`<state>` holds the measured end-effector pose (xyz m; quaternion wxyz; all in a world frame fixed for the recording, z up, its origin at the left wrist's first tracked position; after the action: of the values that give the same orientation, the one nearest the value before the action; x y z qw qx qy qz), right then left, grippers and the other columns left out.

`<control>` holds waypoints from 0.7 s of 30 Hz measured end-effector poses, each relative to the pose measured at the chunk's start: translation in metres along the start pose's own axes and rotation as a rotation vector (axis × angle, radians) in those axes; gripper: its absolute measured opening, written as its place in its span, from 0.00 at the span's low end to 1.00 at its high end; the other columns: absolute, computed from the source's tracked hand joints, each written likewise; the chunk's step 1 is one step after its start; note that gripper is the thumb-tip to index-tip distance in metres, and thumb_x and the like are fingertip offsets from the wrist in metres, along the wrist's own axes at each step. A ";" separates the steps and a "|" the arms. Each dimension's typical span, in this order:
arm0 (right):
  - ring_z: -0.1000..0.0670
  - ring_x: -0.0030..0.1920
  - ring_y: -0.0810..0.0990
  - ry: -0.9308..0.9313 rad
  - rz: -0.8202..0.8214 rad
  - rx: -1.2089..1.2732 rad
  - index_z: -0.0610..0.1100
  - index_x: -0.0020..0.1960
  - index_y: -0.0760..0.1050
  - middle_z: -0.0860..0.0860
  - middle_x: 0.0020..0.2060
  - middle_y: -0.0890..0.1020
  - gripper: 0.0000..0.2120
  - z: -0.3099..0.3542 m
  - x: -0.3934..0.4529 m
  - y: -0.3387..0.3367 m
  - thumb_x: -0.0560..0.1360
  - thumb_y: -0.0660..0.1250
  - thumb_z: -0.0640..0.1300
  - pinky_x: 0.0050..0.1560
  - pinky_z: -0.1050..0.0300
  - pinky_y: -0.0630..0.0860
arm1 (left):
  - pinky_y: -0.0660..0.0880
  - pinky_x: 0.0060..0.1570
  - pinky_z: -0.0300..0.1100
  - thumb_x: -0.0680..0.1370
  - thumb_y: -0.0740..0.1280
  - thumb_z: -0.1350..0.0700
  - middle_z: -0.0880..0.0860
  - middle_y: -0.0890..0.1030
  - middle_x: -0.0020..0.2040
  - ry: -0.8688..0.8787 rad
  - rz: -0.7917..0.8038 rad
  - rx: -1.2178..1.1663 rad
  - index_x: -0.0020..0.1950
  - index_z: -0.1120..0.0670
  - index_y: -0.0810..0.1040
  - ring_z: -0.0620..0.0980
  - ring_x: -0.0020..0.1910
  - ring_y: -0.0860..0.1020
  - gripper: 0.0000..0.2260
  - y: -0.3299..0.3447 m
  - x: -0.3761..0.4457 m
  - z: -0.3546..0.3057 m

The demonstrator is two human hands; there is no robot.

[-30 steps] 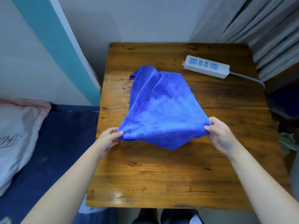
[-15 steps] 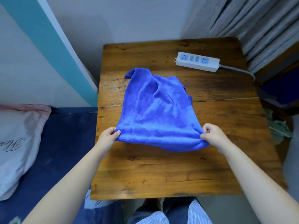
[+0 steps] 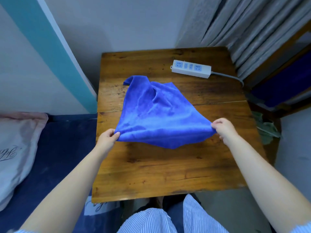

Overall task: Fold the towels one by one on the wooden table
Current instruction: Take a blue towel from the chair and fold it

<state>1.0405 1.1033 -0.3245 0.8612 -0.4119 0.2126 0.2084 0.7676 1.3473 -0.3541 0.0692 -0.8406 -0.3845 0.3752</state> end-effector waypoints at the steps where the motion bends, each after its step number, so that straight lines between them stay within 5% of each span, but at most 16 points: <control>1: 0.50 0.29 0.67 0.044 0.035 -0.094 0.44 0.30 0.66 0.47 0.28 0.69 0.15 -0.010 -0.002 0.004 0.73 0.64 0.34 0.23 0.63 0.62 | 0.65 0.40 0.42 0.79 0.60 0.61 0.51 0.71 0.35 -0.044 0.032 0.010 0.38 0.55 0.72 0.47 0.34 0.67 0.10 0.002 -0.004 0.005; 4: 0.44 0.40 0.77 0.142 0.190 -0.537 0.37 0.34 0.74 0.44 0.31 0.75 0.07 -0.029 -0.012 0.010 0.69 0.69 0.37 0.31 0.61 0.65 | 0.62 0.33 0.39 0.80 0.61 0.61 0.53 0.68 0.34 -0.227 0.154 0.061 0.34 0.54 0.68 0.47 0.32 0.65 0.14 0.006 -0.018 0.020; 9: 0.41 0.58 0.78 0.099 0.040 -0.738 0.36 0.55 0.77 0.40 0.53 0.80 0.15 0.005 -0.016 0.005 0.70 0.66 0.38 0.48 0.56 0.74 | 0.64 0.33 0.37 0.80 0.60 0.60 0.53 0.68 0.32 -0.338 0.134 0.051 0.31 0.54 0.63 0.48 0.30 0.68 0.17 0.003 -0.023 0.002; 15: 0.39 0.61 0.75 -0.114 -0.170 -0.453 0.33 0.59 0.73 0.37 0.60 0.76 0.14 0.125 -0.012 -0.021 0.75 0.60 0.36 0.57 0.52 0.73 | 0.67 0.15 0.29 0.79 0.58 0.63 0.55 0.70 0.32 -0.032 -0.173 -0.141 0.32 0.55 0.65 0.48 0.27 0.71 0.15 -0.024 0.002 -0.116; 17: 0.38 0.61 0.74 -0.257 -0.262 -0.344 0.34 0.58 0.73 0.36 0.60 0.76 0.13 0.173 -0.016 -0.037 0.74 0.60 0.34 0.58 0.52 0.72 | 0.72 0.23 0.35 0.78 0.58 0.64 0.56 0.71 0.34 0.164 -0.270 -0.149 0.32 0.56 0.68 0.52 0.32 0.73 0.14 -0.039 0.004 -0.166; 21: 0.39 0.56 0.76 -0.573 -0.390 -0.015 0.36 0.50 0.75 0.36 0.53 0.79 0.10 0.259 -0.038 -0.077 0.71 0.59 0.30 0.52 0.53 0.71 | 0.67 0.43 0.44 0.79 0.59 0.61 0.54 0.74 0.38 0.484 -0.459 -0.130 0.41 0.57 0.73 0.50 0.44 0.71 0.08 -0.078 -0.011 -0.253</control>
<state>1.1005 1.2587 -0.1091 0.9064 -0.3759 -0.1222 0.1487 0.8895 1.4372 -0.1372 0.1875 -0.7995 -0.5591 0.1142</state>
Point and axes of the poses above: each hand's wrist, its own x-axis towards the middle knuckle, its own y-axis out of the palm, z = x × y, the point moved 1 cm from there along x, towards the middle knuckle
